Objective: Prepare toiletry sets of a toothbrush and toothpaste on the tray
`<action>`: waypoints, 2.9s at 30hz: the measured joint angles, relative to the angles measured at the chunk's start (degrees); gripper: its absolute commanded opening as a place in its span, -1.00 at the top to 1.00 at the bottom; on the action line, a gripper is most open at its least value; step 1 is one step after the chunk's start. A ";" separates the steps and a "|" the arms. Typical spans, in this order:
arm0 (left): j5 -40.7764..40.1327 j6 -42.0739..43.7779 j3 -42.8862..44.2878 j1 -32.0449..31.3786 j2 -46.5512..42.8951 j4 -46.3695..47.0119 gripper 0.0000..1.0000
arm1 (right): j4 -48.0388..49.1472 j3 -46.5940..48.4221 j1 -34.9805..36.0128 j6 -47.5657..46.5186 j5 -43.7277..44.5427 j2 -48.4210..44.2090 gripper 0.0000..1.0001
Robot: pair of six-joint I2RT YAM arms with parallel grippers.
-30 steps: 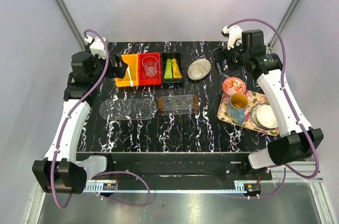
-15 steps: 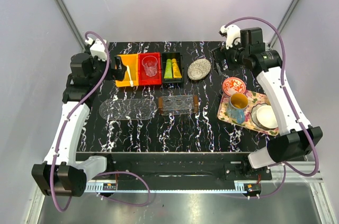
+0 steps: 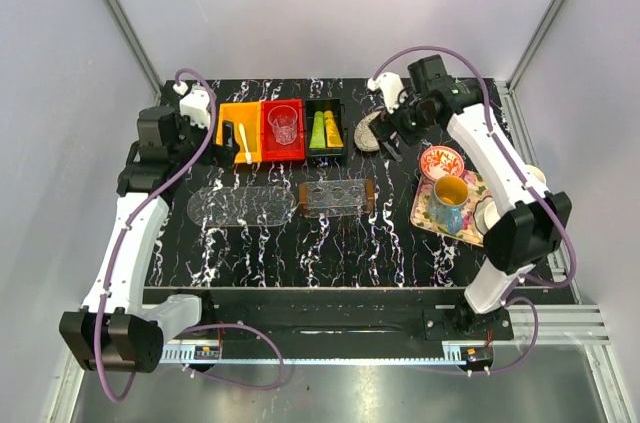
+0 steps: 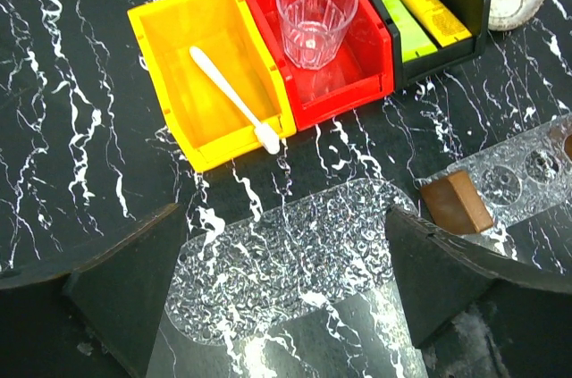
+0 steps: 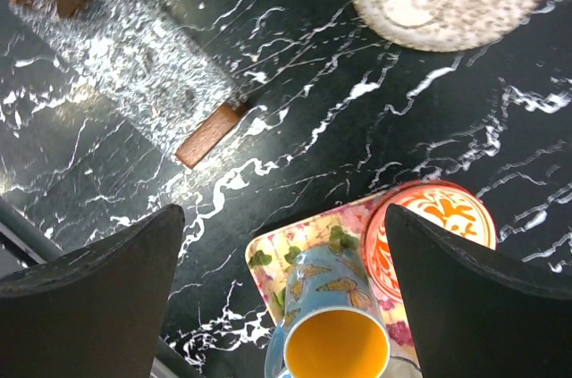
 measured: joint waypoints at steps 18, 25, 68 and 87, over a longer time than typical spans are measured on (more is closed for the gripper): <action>0.79 0.59 0.00 0.61 2.64 -2.40 -0.98 | -6.01 0.46 12.44 -14.71 -3.89 11.74 -0.99; 0.87 0.63 0.00 0.94 2.71 -2.40 -0.98 | -4.26 0.46 13.77 -17.81 -3.30 14.62 -0.98; 0.83 1.07 0.00 1.16 5.18 -2.40 -0.97 | 5.66 -6.40 15.50 -25.66 1.11 17.75 -0.98; 0.87 1.44 0.00 1.16 5.05 -2.40 -0.98 | 3.63 -1.31 15.50 -27.52 1.88 18.43 -0.99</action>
